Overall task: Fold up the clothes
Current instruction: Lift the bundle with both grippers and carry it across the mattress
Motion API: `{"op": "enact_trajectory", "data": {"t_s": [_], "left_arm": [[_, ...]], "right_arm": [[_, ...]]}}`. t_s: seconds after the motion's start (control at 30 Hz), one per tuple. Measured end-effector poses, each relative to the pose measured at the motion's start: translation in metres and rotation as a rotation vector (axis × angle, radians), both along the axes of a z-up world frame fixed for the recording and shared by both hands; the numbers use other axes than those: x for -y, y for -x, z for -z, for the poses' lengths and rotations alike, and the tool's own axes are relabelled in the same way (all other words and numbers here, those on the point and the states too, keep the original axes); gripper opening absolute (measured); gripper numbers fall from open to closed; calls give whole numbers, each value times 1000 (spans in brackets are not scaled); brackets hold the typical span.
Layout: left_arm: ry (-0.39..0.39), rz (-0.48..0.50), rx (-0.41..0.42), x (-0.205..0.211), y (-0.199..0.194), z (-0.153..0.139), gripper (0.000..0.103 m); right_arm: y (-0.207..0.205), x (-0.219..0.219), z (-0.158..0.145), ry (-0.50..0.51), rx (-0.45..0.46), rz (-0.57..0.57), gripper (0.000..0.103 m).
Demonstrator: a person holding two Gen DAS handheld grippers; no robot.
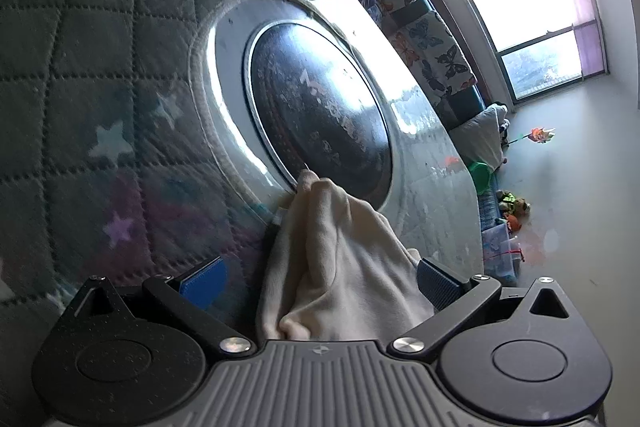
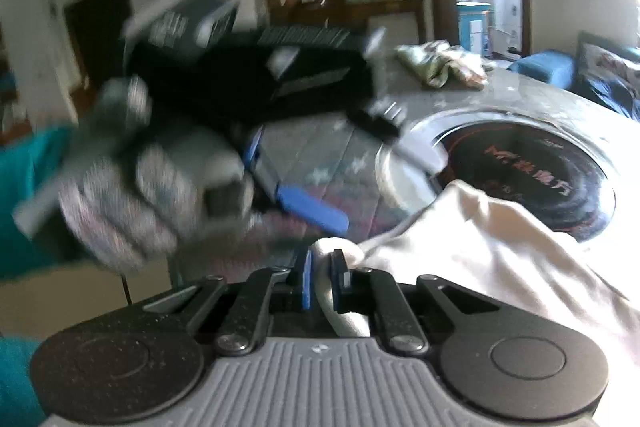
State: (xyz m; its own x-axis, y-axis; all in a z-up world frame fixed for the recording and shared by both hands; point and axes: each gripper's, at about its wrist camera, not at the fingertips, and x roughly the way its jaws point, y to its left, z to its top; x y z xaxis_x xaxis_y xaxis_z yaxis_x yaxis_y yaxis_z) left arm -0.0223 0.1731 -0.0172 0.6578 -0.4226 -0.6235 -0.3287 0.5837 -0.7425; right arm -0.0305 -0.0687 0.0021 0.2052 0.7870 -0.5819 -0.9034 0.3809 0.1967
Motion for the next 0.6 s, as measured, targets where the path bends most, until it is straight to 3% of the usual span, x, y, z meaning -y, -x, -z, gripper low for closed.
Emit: {"op": "enact_trajectory", "data": {"t_s": [0.23,0.33,0.6], "left_arm": [[45,47,0,22,-17,5,103],[63,80,5,29,-25,8,98],[32,94,-21,29,-32,15,39]], "right_arm": [[-13,31,-24,-128,-46,53,8],[-13,44,-30,-160,-49,53,8],[-19,50,-23,-159,-77,61,6]]}}
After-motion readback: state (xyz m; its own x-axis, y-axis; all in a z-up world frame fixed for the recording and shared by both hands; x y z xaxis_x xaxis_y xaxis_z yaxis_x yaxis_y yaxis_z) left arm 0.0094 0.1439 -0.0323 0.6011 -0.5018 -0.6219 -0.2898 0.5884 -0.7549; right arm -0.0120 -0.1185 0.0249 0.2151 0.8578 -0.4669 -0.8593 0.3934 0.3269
